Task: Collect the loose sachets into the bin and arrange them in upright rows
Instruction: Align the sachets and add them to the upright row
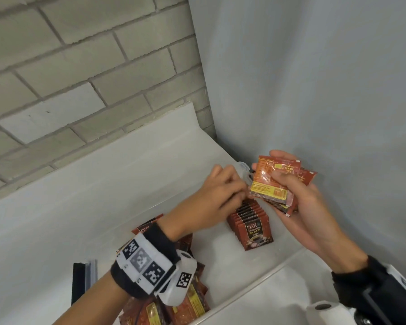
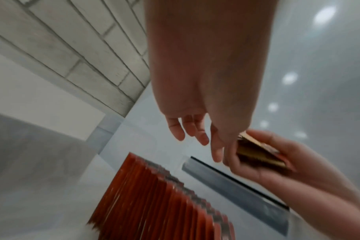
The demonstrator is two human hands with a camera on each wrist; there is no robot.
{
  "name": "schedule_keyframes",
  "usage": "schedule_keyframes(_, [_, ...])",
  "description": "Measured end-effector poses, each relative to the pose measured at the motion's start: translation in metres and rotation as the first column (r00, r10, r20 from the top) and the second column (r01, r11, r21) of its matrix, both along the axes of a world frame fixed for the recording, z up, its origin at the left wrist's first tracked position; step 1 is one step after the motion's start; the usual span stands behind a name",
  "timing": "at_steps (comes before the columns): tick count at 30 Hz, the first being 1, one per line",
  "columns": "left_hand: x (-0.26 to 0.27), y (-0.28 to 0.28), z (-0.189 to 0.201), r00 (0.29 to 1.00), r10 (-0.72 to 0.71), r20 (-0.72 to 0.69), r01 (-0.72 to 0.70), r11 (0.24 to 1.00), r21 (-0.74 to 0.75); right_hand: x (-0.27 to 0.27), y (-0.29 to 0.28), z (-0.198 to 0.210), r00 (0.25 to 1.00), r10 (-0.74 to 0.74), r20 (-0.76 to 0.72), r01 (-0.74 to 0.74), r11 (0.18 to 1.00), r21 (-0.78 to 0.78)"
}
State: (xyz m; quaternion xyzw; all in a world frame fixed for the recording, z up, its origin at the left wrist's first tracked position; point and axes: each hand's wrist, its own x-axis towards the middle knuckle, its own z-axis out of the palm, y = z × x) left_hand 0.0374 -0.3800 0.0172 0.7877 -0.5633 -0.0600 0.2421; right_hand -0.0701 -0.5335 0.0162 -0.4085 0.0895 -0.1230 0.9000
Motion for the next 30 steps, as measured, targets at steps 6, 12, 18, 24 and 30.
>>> schedule_keyframes(6, [-0.003,0.003,0.028,0.941,0.13,-0.312,-0.173,0.978,-0.113,0.0,0.002,-0.001,0.998,0.064,-0.006,-0.064,0.993,-0.098])
schedule_keyframes(12, [-0.007,0.0,0.035,0.818,0.037,-0.573,-0.227,0.937,-0.264,0.001,0.002,-0.003,0.995,0.103,-0.006,-0.103,0.986,-0.129])
schedule_keyframes(18, [-0.005,0.006,0.048,0.802,-0.133,-0.582,-0.157,0.894,-0.42,0.006,0.003,-0.006,0.981,0.182,-0.066,-0.188,0.977,-0.099])
schedule_keyframes(24, [0.0,0.013,0.04,0.808,-0.16,-0.566,-0.08,0.923,-0.376,0.002,0.001,-0.001,0.95,0.306,-0.054,-0.31,0.948,-0.074])
schedule_keyframes(30, [0.002,0.016,0.036,0.853,-0.063,-0.518,-0.114,0.946,-0.303,0.001,0.001,0.004,0.959,0.263,-0.1,-0.268,0.963,-0.037])
